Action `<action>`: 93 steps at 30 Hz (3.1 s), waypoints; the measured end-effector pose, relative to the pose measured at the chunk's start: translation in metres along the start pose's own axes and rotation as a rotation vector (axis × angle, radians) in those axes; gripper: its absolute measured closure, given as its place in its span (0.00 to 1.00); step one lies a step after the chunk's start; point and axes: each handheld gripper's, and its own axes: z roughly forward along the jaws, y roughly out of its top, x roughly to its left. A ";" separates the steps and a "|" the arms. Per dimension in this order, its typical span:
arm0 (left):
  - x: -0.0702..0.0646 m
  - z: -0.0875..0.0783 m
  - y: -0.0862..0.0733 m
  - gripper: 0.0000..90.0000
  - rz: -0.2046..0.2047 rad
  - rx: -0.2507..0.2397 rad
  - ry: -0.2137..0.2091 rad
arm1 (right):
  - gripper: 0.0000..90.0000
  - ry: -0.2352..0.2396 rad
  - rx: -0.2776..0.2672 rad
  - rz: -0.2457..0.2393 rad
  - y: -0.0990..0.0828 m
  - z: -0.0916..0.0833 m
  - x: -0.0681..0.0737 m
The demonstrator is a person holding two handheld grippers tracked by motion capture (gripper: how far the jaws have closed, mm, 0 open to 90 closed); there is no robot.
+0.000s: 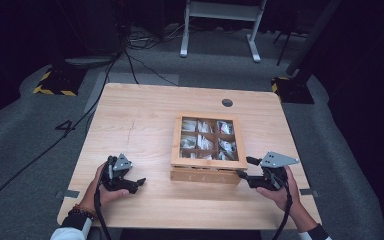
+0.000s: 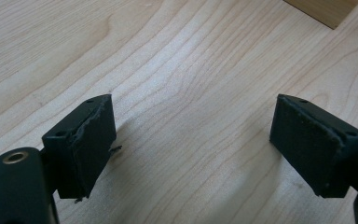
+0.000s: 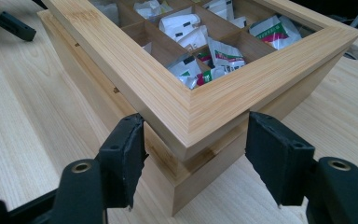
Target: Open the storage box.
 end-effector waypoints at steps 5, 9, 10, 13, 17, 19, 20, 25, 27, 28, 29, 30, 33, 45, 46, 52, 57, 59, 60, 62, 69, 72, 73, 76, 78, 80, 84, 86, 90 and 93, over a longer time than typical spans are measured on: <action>-0.002 0.000 0.002 0.17 -0.004 0.012 0.009 | 0.41 -0.011 -0.003 -0.003 0.005 -0.002 0.001; -0.004 -0.001 0.005 0.18 0.023 0.029 0.024 | 0.41 -0.014 -0.006 0.001 0.007 -0.003 0.001; -0.004 -0.001 0.005 0.19 0.023 0.029 0.024 | 0.41 -0.014 -0.006 0.001 0.007 -0.003 0.001; -0.004 -0.007 0.013 0.20 0.031 -0.001 0.025 | 0.41 -0.018 -0.012 0.009 0.010 -0.005 0.001; -0.007 -0.014 0.026 0.20 0.049 -0.048 0.015 | 0.40 -0.020 -0.019 0.013 0.013 -0.006 0.000; -0.008 -0.016 0.029 0.20 0.055 -0.057 0.015 | 0.40 -0.021 -0.019 0.013 0.013 -0.007 0.000; -0.010 -0.017 0.032 0.20 0.065 -0.065 0.017 | 0.40 -0.021 -0.020 0.014 0.014 -0.007 0.000; -0.017 -0.021 0.045 0.21 0.093 -0.092 0.011 | 0.40 -0.022 -0.031 0.019 0.016 -0.008 -0.001; -0.021 -0.022 0.050 0.23 0.108 -0.104 0.014 | 0.40 -0.023 -0.032 0.018 0.016 -0.008 -0.001; -0.022 -0.023 0.053 0.23 0.114 -0.106 0.013 | 0.40 -0.024 -0.032 0.017 0.016 -0.008 -0.001; -0.025 -0.024 0.055 0.23 0.117 -0.118 0.010 | 0.40 -0.025 -0.030 0.014 0.017 -0.008 -0.001; -0.027 -0.025 0.058 0.23 0.128 -0.124 0.005 | 0.40 -0.025 -0.030 0.014 0.017 -0.008 -0.001; -0.037 -0.028 0.071 0.22 0.158 -0.157 -0.001 | 0.39 -0.027 -0.033 0.017 0.018 -0.009 -0.001; -0.063 -0.025 0.108 0.22 0.250 -0.240 -0.022 | 0.38 -0.031 -0.042 0.014 0.022 -0.009 -0.001; -0.063 -0.025 0.108 0.22 0.250 -0.240 -0.022 | 0.38 -0.031 -0.042 0.014 0.022 -0.009 -0.001; -0.067 -0.025 0.118 0.26 0.283 -0.267 -0.003 | 0.38 -0.029 -0.045 0.014 0.022 -0.010 -0.001; -0.068 -0.027 0.120 0.28 0.296 -0.289 0.001 | 0.38 -0.030 -0.049 0.013 0.024 -0.011 -0.002; -0.068 -0.027 0.122 0.28 0.309 -0.292 0.001 | 0.38 -0.029 -0.053 0.015 0.025 -0.011 -0.002; -0.068 -0.027 0.122 0.28 0.309 -0.292 0.001 | 0.38 -0.029 -0.054 0.016 0.025 -0.011 -0.002; -0.068 -0.027 0.122 0.30 0.319 -0.298 -0.005 | 0.38 -0.029 -0.058 0.019 0.025 -0.011 -0.003; -0.068 -0.021 0.125 0.32 0.330 -0.271 0.015 | 0.37 -0.033 -0.064 0.025 0.028 -0.011 -0.003; -0.069 -0.021 0.126 0.32 0.341 -0.269 0.024 | 0.36 -0.034 -0.066 0.024 0.029 -0.011 -0.003; -0.069 -0.021 0.127 0.32 0.347 -0.269 0.030 | 0.36 -0.035 -0.069 0.026 0.029 -0.011 -0.003; -0.070 -0.019 0.129 0.35 0.363 -0.276 0.041 | 0.36 -0.034 -0.074 0.030 0.030 -0.012 -0.004; -0.070 -0.018 0.129 0.36 0.371 -0.284 0.052 | 0.36 -0.033 -0.078 0.034 0.031 -0.012 -0.004; -0.070 -0.017 0.130 0.37 0.374 -0.288 0.055 | 0.36 -0.032 -0.081 0.038 0.032 -0.012 -0.004; -0.067 -0.014 0.132 0.39 0.363 -0.296 0.071 | 0.36 -0.032 -0.090 0.047 0.034 -0.013 -0.005; -0.067 -0.014 0.133 0.40 0.370 -0.304 0.083 | 0.36 -0.031 -0.098 0.053 0.035 -0.013 -0.006; -0.068 -0.015 0.135 0.41 0.373 -0.333 0.101 | 0.36 -0.037 -0.124 0.062 0.036 -0.015 -0.007; -0.068 -0.015 0.137 0.44 0.376 -0.344 0.103 | 0.36 -0.042 -0.134 0.066 0.038 -0.015 -0.007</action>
